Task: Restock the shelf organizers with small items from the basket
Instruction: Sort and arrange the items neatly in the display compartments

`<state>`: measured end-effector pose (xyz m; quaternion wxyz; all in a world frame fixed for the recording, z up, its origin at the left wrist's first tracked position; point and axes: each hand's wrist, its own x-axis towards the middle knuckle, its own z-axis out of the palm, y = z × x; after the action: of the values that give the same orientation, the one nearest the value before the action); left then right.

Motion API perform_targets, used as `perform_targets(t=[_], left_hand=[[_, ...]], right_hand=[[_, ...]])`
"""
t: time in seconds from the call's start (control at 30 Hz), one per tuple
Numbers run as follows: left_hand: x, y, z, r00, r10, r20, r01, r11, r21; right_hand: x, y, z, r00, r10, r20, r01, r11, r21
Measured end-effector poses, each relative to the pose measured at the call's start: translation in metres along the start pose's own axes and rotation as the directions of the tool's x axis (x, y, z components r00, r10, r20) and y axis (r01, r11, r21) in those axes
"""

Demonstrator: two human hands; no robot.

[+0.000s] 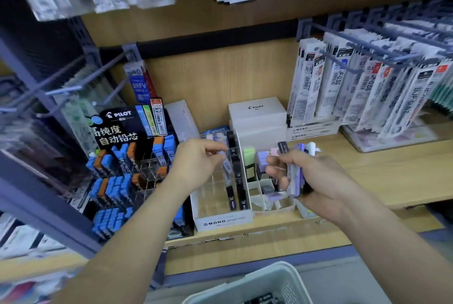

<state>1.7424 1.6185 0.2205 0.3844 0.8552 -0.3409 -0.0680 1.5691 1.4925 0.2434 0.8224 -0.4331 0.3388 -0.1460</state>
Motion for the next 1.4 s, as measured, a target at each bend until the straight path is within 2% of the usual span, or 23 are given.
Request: perform_targets(t=[0.13,0.27,0.53,0.7,0.87,0.9,0.93,0.97,1.0,1.03,1.07,1.17,1.3,1.4], left_hand=[[-0.002,-0.01,0.008,0.999,0.027,0.018,-0.028,0.997,0.078],[-0.003,-0.013,0.008,0.999,0.038,0.025,-0.041,0.991,0.131],[-0.005,-0.013,0.014,0.982,0.184,0.034,-0.186,0.95,0.251],[-0.005,-0.015,0.015,0.966,0.254,0.053,-0.256,0.896,0.362],[-0.003,-0.009,0.008,0.971,0.235,0.042,-0.229,0.863,0.45],[-0.003,-0.003,0.005,0.976,0.219,0.009,-0.203,0.889,0.411],[-0.004,0.004,0.002,0.985,0.171,-0.018,-0.158,0.941,0.299],[-0.005,0.013,-0.001,0.996,0.089,-0.008,-0.087,0.991,0.1],[-0.008,0.022,-0.003,0.998,-0.004,0.068,0.014,0.99,-0.141],[-0.011,0.03,-0.006,0.981,-0.061,0.183,0.121,0.934,-0.336],[-0.014,0.036,-0.008,0.958,-0.068,0.28,0.192,0.875,-0.444],[-0.019,0.041,-0.01,0.922,-0.028,0.387,0.237,0.829,-0.506],[-0.018,0.036,-0.015,0.935,-0.052,0.351,0.249,0.8,-0.546],[-0.017,0.034,-0.019,0.927,-0.049,0.372,0.253,0.814,-0.523]], right_hand=[[0.005,0.004,0.005,0.999,0.028,-0.019,-0.029,0.997,-0.073],[0.004,0.006,0.008,1.0,0.004,0.009,-0.004,0.999,-0.043],[0.003,0.008,0.009,0.994,-0.008,0.109,0.019,0.994,-0.104],[0.001,0.009,0.01,0.994,0.034,0.105,-0.02,0.99,-0.138],[0.003,0.009,0.009,0.994,0.068,0.089,-0.056,0.989,-0.134],[0.002,0.009,0.01,0.993,0.07,0.1,-0.055,0.988,-0.142],[0.002,0.009,0.01,0.991,0.066,0.116,-0.047,0.987,-0.155],[0.002,0.01,0.01,0.989,0.058,0.134,-0.035,0.985,-0.167],[0.002,0.01,0.011,0.987,0.048,0.151,-0.02,0.984,-0.179],[0.002,0.011,0.011,0.986,0.038,0.163,-0.006,0.982,-0.19],[0.002,0.012,0.011,0.985,0.027,0.172,0.008,0.98,-0.201],[0.003,0.014,0.012,0.982,0.005,0.191,0.039,0.973,-0.228],[0.005,0.015,0.012,0.988,-0.02,0.155,0.053,0.976,-0.213],[0.007,0.013,0.01,0.991,-0.075,0.109,0.093,0.981,-0.168]])
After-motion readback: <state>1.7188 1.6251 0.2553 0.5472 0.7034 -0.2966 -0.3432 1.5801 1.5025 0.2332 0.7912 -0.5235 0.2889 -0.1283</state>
